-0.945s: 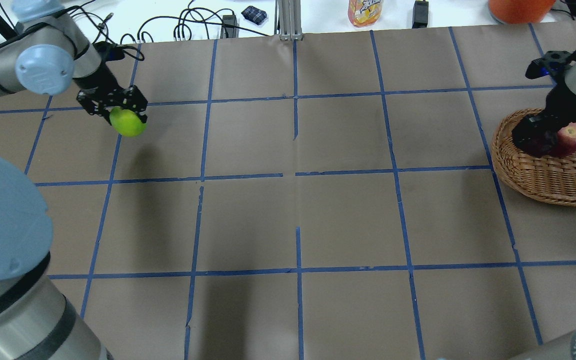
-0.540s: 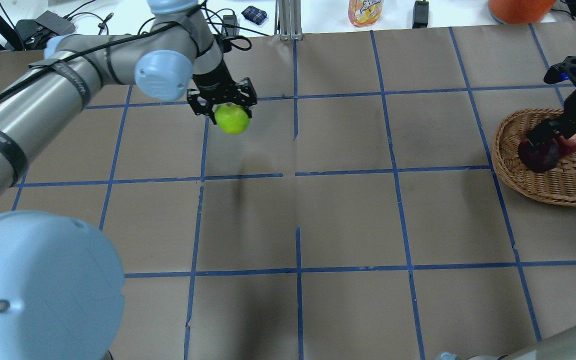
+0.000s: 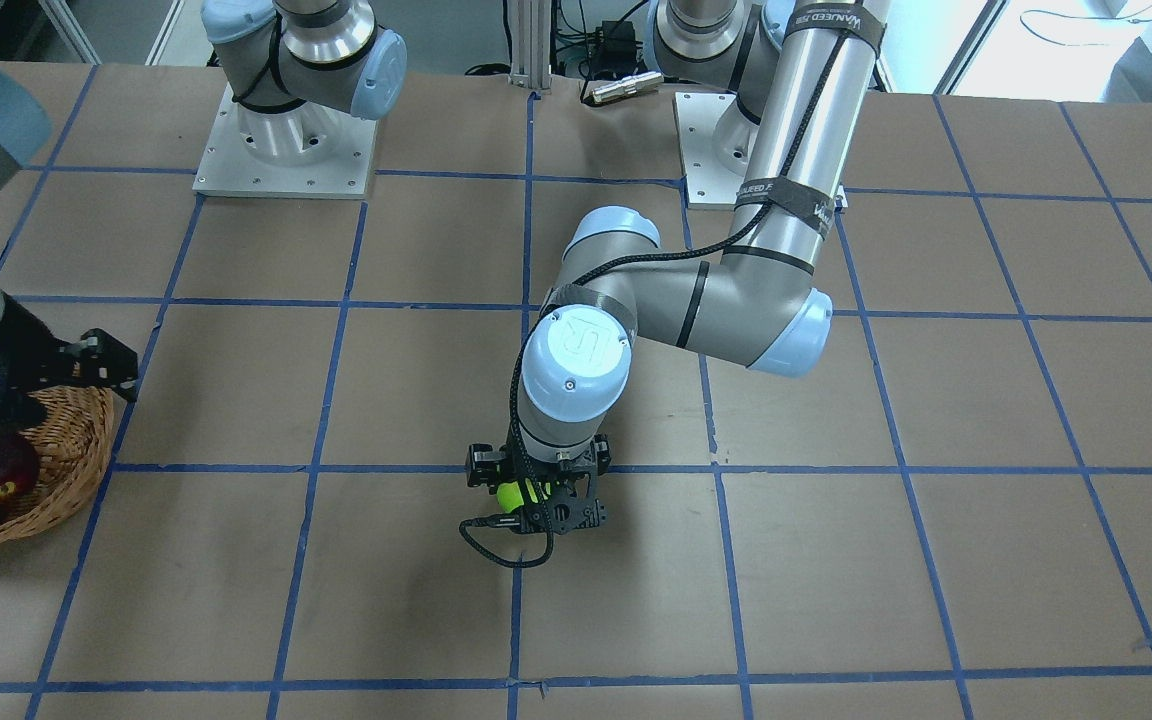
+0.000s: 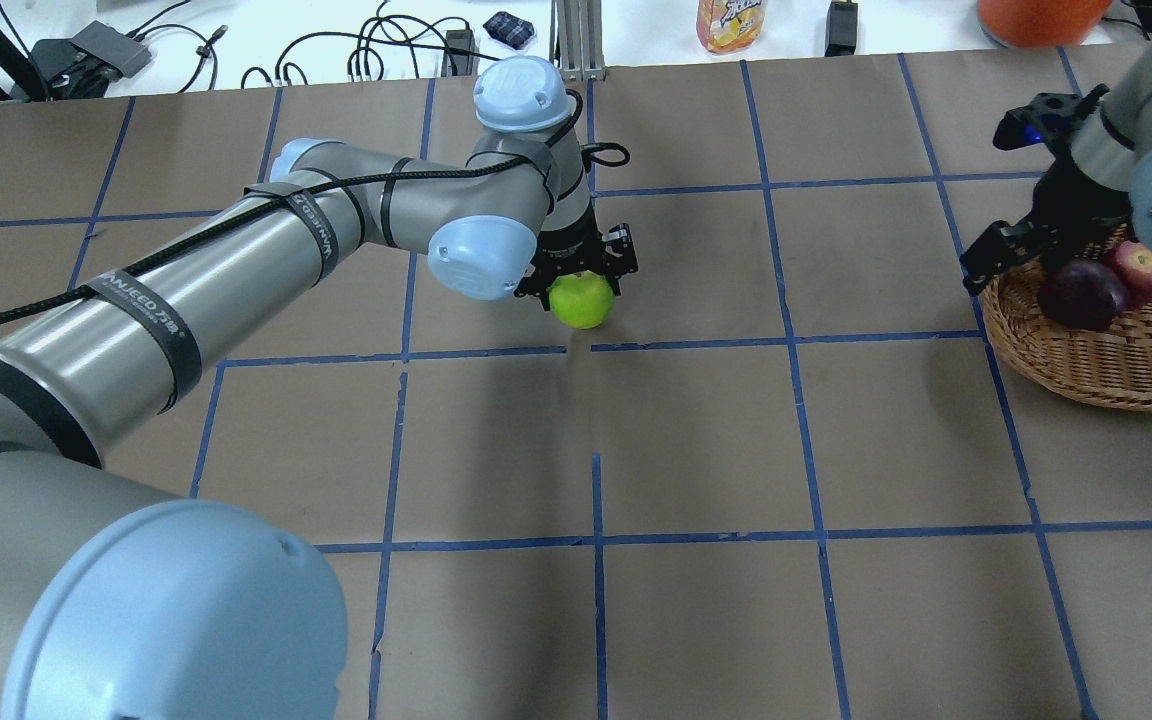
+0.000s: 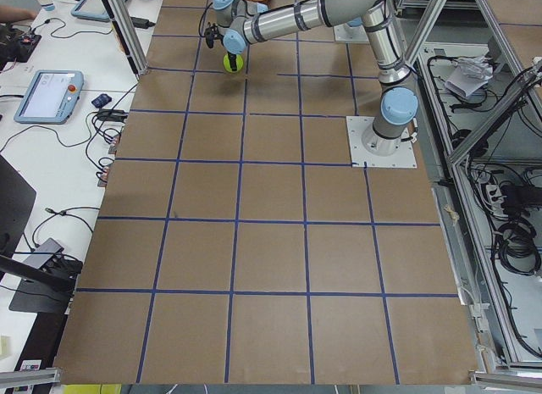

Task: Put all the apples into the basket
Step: 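Release the green apple at center while the right gripper reaches toward it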

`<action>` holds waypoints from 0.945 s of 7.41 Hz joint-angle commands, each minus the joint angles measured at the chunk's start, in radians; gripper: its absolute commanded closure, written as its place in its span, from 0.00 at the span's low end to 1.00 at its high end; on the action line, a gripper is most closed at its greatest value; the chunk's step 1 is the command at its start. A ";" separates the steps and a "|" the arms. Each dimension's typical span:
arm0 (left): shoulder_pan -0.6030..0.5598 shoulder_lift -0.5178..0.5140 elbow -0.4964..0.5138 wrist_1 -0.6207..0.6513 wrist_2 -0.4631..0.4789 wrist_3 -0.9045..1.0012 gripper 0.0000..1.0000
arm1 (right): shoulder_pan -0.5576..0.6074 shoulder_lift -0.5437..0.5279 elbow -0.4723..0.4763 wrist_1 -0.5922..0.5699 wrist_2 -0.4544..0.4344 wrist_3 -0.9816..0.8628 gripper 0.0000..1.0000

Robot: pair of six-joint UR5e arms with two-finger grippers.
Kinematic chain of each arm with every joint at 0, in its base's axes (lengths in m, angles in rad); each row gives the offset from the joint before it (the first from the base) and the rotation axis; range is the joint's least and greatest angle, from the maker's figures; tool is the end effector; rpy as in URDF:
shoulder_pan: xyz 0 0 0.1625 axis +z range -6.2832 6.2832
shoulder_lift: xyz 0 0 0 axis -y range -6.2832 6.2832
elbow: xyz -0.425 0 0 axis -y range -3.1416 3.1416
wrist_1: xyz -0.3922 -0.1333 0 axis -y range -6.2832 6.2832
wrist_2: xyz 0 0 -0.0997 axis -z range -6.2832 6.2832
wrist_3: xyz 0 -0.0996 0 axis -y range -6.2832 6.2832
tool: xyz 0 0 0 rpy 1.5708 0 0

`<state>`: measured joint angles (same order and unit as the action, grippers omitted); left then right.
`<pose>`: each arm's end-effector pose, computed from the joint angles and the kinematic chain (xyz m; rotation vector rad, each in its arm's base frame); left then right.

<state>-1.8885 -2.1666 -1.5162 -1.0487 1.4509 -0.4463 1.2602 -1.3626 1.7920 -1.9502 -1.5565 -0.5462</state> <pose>-0.3480 -0.5934 0.2114 0.1968 -3.0296 -0.0948 -0.0365 -0.5544 0.3106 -0.3646 3.0857 0.0614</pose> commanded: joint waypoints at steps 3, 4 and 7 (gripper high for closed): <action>0.079 0.078 0.013 -0.009 0.003 -0.029 0.00 | 0.374 0.046 0.018 -0.122 0.015 0.609 0.00; 0.148 0.132 0.055 -0.154 -0.004 0.076 0.00 | 0.436 0.074 0.014 -0.198 0.015 0.697 0.00; 0.348 0.314 0.220 -0.593 0.009 0.310 0.00 | 0.630 0.175 -0.064 -0.277 -0.002 0.977 0.00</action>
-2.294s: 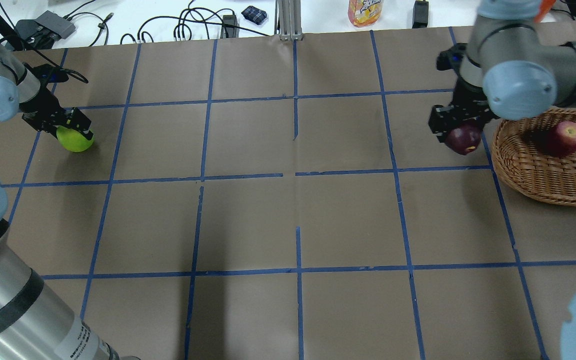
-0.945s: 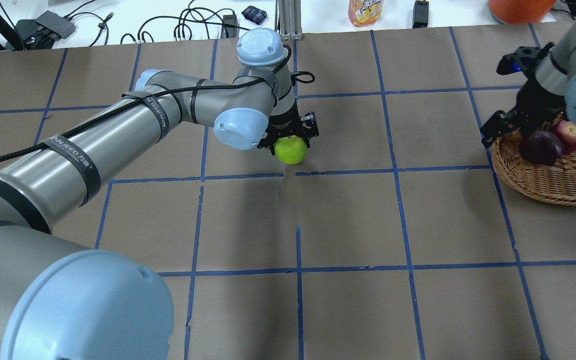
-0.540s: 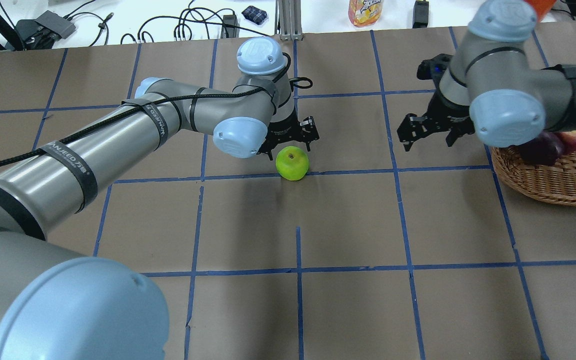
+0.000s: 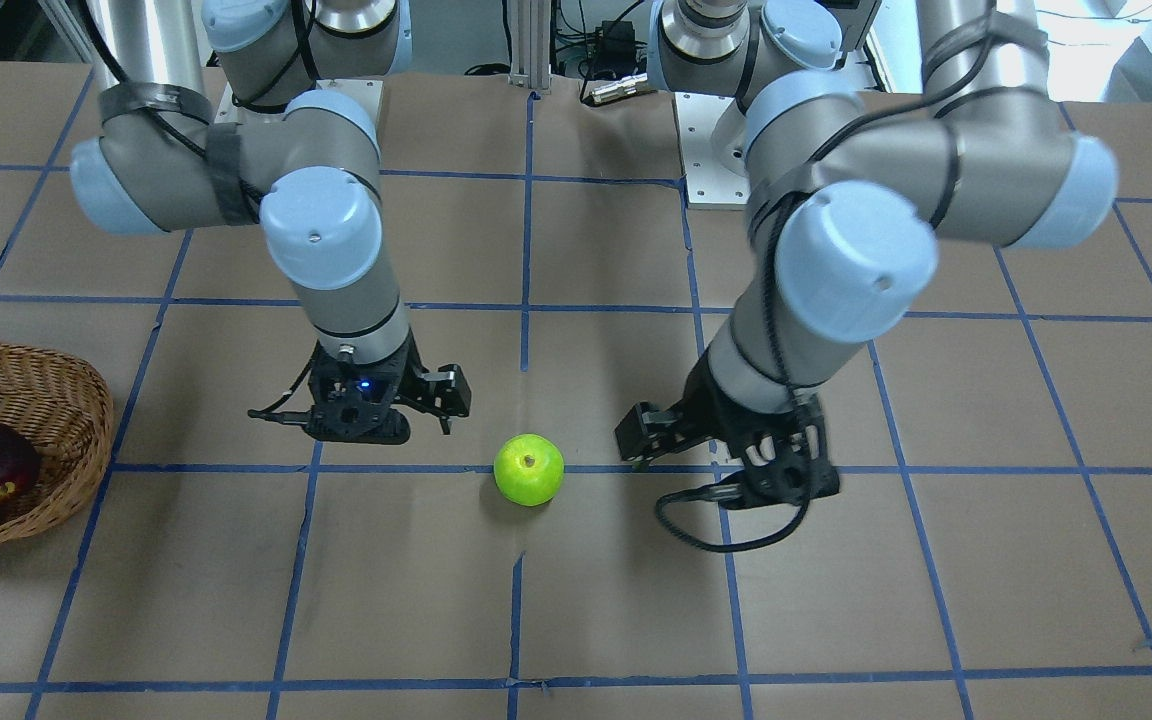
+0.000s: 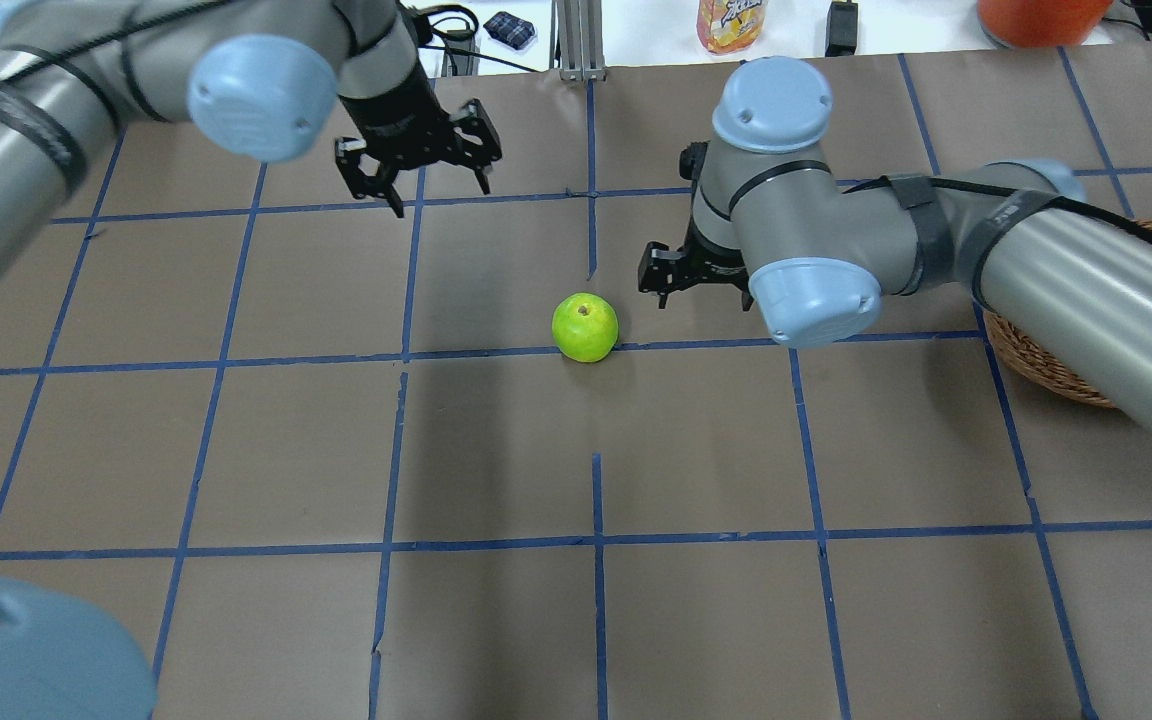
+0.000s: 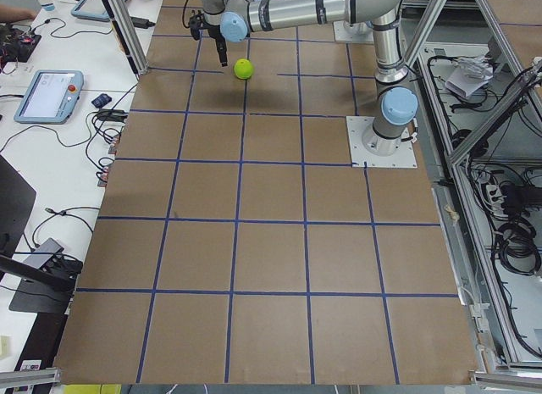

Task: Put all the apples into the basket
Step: 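Release the green apple at center while the right gripper reaches toward it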

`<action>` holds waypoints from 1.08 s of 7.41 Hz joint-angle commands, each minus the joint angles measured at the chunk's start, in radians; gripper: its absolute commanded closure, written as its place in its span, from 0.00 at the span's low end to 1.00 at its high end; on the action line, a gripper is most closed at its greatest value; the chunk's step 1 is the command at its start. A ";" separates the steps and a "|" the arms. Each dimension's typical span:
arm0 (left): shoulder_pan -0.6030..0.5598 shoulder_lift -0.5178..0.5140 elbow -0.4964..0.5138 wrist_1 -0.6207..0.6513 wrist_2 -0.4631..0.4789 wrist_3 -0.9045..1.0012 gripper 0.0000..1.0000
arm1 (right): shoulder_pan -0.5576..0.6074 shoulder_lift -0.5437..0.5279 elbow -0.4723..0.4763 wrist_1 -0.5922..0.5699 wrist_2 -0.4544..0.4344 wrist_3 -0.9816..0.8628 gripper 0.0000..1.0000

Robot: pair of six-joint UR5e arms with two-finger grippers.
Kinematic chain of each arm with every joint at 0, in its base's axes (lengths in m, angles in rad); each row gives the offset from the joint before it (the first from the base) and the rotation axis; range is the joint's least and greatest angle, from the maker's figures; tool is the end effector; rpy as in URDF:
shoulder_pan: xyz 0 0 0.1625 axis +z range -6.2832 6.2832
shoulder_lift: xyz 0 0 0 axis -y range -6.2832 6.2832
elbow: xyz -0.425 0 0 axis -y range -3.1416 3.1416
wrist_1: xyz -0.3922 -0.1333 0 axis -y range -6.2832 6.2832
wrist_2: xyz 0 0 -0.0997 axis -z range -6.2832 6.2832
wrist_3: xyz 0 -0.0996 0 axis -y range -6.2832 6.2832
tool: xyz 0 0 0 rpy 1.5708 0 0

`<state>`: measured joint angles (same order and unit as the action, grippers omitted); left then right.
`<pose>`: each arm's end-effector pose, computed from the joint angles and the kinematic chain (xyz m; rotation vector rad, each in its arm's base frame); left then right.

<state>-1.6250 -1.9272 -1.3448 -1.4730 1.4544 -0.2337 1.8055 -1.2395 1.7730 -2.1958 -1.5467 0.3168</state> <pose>-0.1790 -0.6248 0.4077 0.2745 -3.0177 -0.0742 0.2679 -0.5367 0.2749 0.1251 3.0884 -0.1260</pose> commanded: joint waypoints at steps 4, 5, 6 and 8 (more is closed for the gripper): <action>0.108 0.318 0.042 -0.269 0.137 0.200 0.00 | 0.160 0.187 -0.135 -0.086 -0.044 0.179 0.00; 0.102 0.321 -0.006 -0.273 0.088 0.171 0.00 | 0.160 0.216 -0.136 -0.114 -0.044 0.173 0.00; 0.099 0.335 -0.061 -0.241 0.086 0.163 0.00 | 0.160 0.238 -0.136 -0.145 -0.039 0.171 0.00; 0.106 0.349 -0.092 -0.228 0.090 0.171 0.00 | 0.160 0.255 -0.135 -0.142 -0.035 0.151 0.00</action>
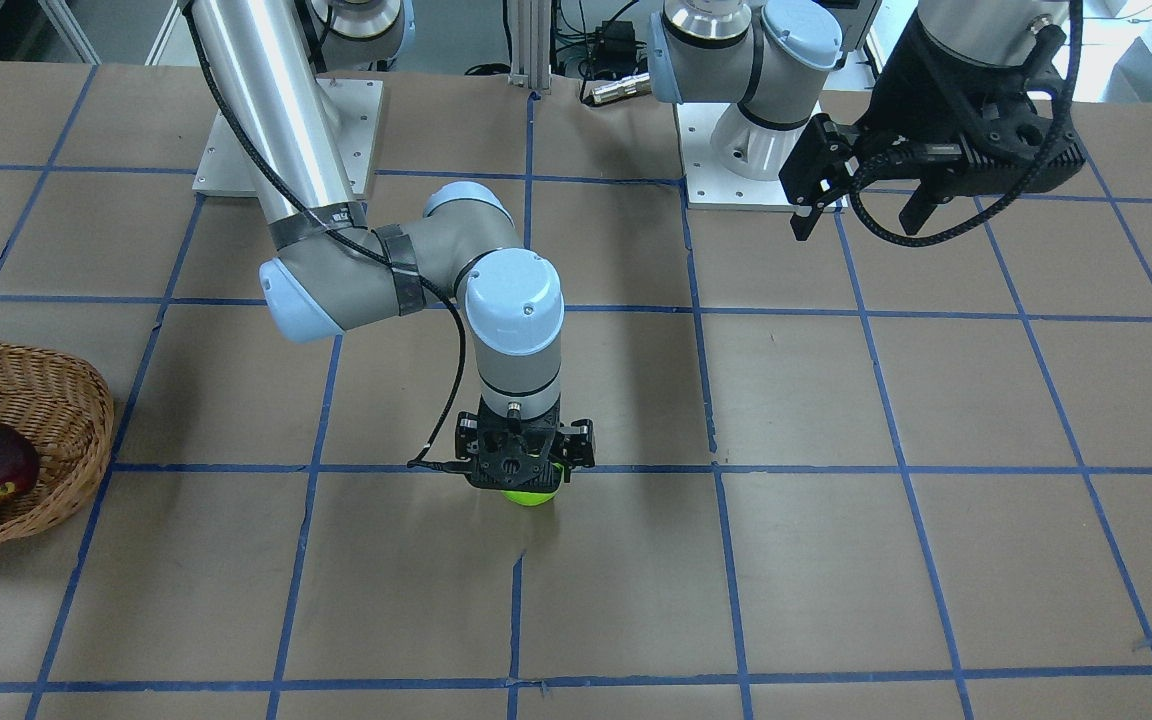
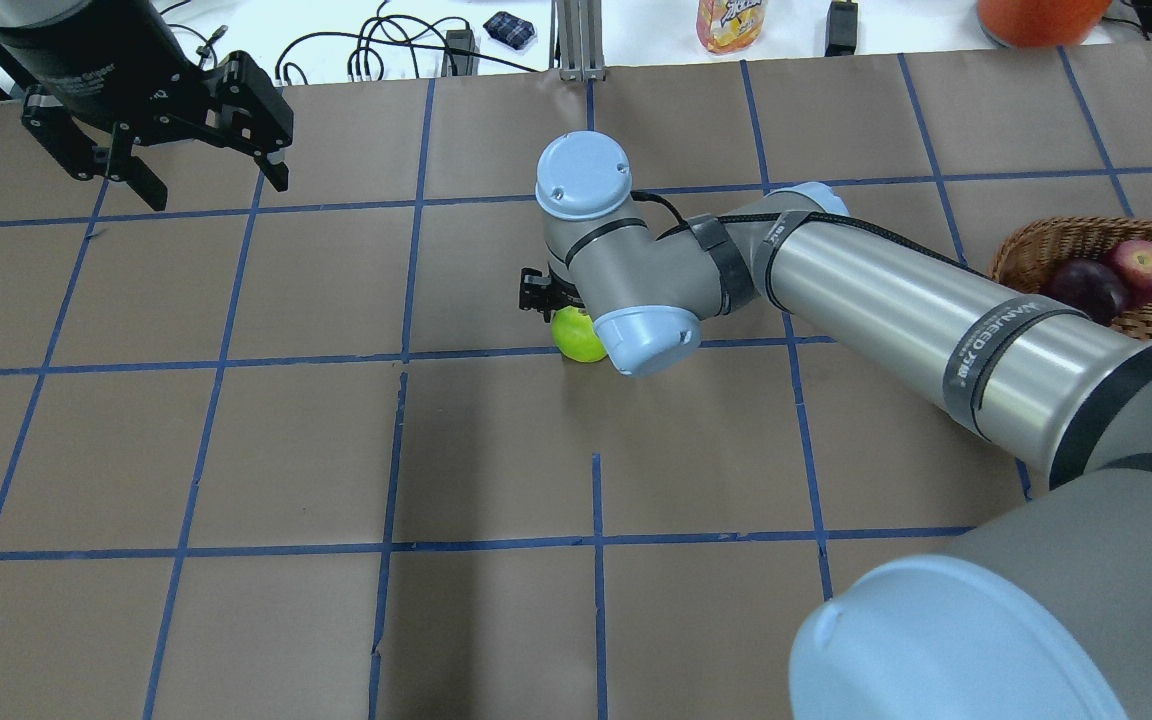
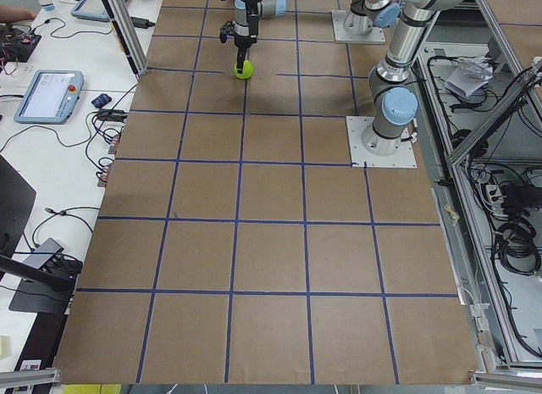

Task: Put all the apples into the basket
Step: 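Grasp the green apple with the right gripper and drop it into the basket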

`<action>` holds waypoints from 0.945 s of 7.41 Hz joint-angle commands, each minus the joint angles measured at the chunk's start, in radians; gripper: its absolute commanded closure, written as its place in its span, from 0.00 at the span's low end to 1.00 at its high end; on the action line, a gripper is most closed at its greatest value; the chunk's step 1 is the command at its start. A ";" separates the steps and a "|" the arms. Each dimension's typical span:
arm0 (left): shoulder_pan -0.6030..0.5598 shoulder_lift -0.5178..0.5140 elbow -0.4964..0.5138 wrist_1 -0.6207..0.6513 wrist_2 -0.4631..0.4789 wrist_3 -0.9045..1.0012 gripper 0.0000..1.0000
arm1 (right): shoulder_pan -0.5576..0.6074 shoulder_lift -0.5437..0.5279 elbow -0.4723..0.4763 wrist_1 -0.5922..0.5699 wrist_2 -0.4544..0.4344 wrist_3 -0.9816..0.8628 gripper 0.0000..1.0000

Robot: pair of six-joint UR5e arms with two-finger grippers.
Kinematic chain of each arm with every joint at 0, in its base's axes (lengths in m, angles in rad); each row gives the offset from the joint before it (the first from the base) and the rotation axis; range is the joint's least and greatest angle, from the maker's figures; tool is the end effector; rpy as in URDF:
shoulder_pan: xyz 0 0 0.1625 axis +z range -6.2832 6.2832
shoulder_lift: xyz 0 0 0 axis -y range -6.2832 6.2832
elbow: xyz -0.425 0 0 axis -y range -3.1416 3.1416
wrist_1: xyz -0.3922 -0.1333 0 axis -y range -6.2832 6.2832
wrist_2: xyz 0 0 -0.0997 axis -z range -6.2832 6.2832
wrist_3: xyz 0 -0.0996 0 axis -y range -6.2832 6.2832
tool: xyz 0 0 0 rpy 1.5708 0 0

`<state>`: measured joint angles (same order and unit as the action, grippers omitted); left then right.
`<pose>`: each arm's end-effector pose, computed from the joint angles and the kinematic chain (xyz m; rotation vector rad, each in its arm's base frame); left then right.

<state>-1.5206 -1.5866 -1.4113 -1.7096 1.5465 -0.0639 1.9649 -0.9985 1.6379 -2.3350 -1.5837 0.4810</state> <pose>-0.1107 -0.5012 0.5445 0.1776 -3.1122 0.0074 0.3739 -0.5552 0.1993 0.1357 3.0920 -0.1836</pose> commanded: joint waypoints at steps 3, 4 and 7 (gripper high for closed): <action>-0.003 0.025 -0.077 0.039 -0.002 -0.010 0.00 | -0.003 -0.030 -0.021 0.057 -0.012 -0.041 0.51; -0.004 0.033 -0.089 0.038 0.030 -0.014 0.00 | -0.033 -0.087 -0.030 0.147 -0.006 -0.089 0.51; -0.006 0.030 -0.107 0.121 0.096 -0.020 0.00 | -0.353 -0.283 0.075 0.241 -0.005 -0.533 0.54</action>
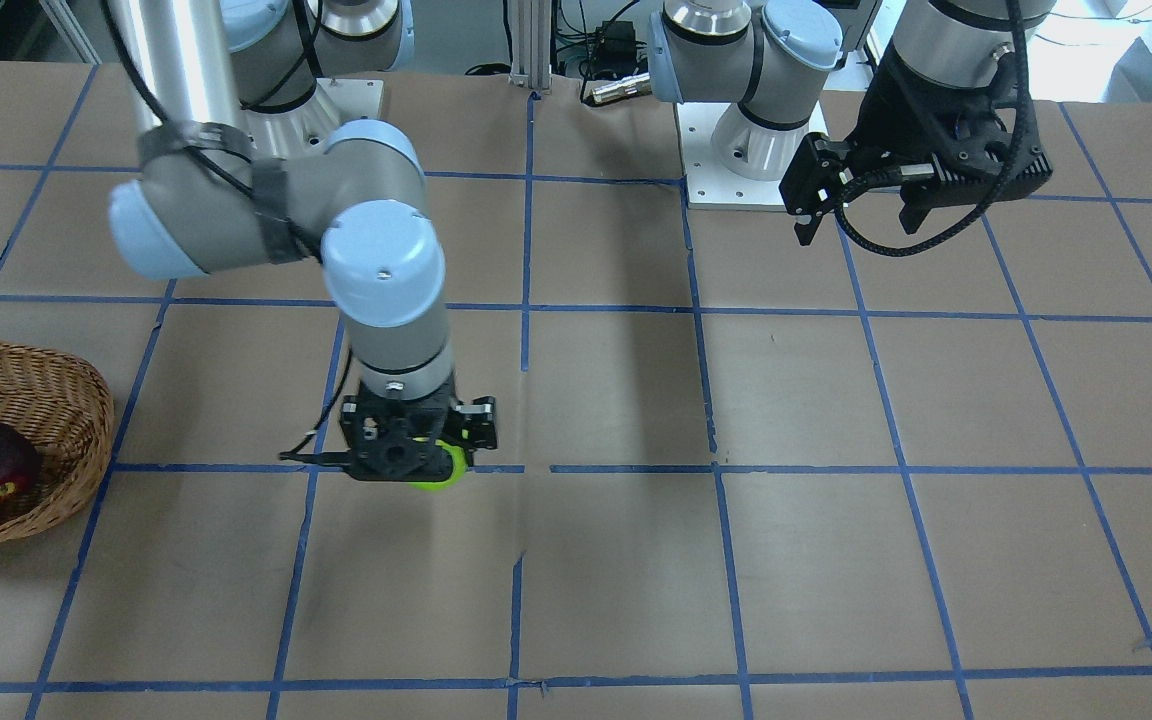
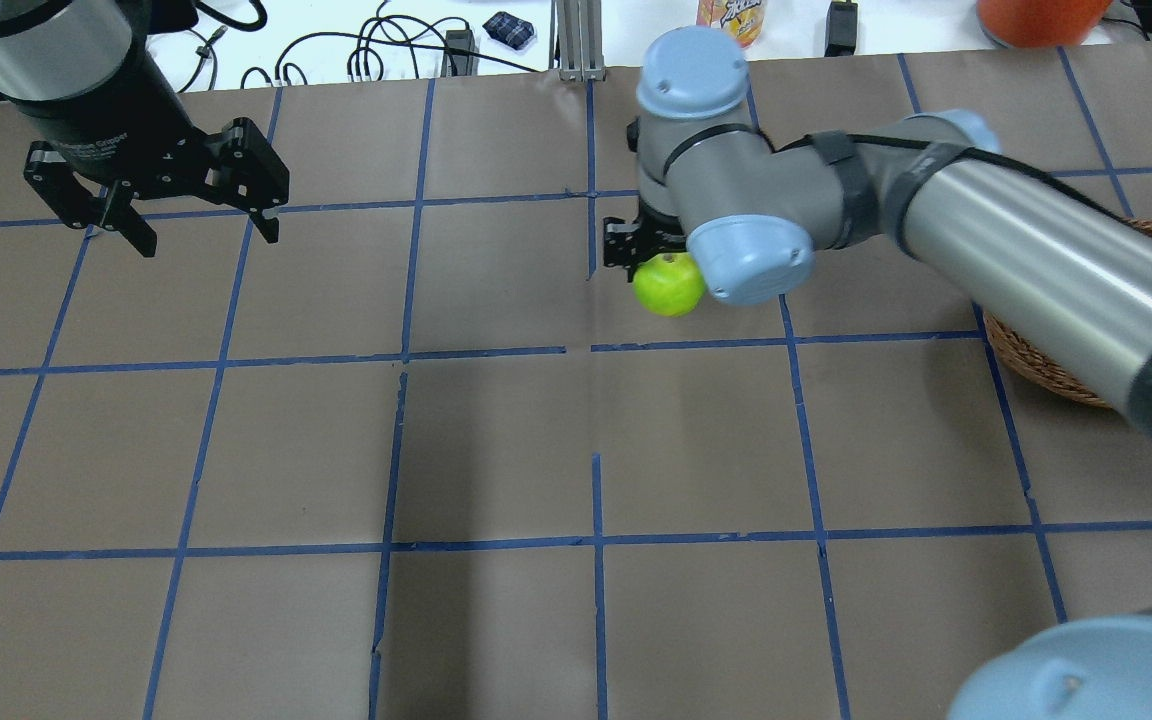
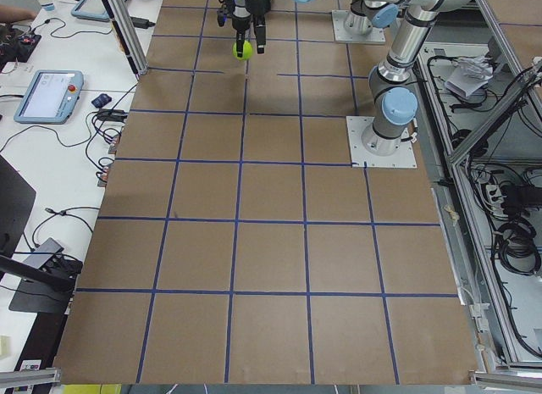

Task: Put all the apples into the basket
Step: 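Grasp the green apple with the right gripper and drop it into the basket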

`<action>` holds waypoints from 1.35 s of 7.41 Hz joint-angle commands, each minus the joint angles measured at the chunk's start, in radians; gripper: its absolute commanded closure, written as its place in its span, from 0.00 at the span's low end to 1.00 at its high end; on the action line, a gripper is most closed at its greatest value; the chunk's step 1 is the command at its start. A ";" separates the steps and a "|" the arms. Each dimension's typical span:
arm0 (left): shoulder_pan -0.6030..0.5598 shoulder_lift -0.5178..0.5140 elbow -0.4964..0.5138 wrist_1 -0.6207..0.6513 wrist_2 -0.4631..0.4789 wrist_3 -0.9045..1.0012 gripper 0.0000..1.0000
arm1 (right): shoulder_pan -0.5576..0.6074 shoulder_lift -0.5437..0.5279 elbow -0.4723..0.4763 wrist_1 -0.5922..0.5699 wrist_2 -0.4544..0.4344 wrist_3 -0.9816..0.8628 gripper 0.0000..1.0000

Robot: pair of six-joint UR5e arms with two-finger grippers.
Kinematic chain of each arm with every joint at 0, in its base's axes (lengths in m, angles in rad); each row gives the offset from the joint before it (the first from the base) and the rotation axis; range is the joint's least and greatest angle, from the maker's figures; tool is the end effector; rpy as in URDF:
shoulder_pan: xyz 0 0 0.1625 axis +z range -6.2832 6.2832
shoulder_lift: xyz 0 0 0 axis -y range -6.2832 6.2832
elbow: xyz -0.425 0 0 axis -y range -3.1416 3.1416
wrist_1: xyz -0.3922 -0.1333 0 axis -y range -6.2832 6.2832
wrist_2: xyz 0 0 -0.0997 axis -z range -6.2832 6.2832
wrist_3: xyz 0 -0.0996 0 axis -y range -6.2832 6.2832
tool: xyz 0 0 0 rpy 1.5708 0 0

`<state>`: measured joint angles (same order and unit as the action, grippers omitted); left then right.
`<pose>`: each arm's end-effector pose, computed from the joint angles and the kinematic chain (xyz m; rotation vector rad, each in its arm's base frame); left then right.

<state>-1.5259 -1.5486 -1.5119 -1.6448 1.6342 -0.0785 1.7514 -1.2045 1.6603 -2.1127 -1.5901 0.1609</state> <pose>-0.1052 -0.4871 0.5205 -0.1901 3.0724 -0.0126 0.2392 -0.5787 0.2960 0.0296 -3.1340 0.1382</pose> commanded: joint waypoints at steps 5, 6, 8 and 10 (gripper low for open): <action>0.000 0.001 -0.025 0.057 -0.129 -0.040 0.00 | -0.709 -0.089 0.011 0.091 0.062 -1.061 0.54; 0.000 0.002 -0.033 0.059 -0.131 -0.038 0.00 | -0.764 -0.046 -0.022 0.092 0.091 -1.149 0.50; 0.000 0.007 -0.034 0.066 -0.116 -0.029 0.00 | -0.855 0.012 -0.080 0.144 0.119 -1.196 0.49; 0.000 0.002 -0.036 0.065 -0.067 -0.036 0.00 | -0.907 0.057 -0.129 0.172 0.119 -1.233 0.48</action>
<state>-1.5263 -1.5428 -1.5459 -1.5798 1.5450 -0.1101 0.8833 -1.1782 1.5610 -1.9570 -1.4730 -1.0457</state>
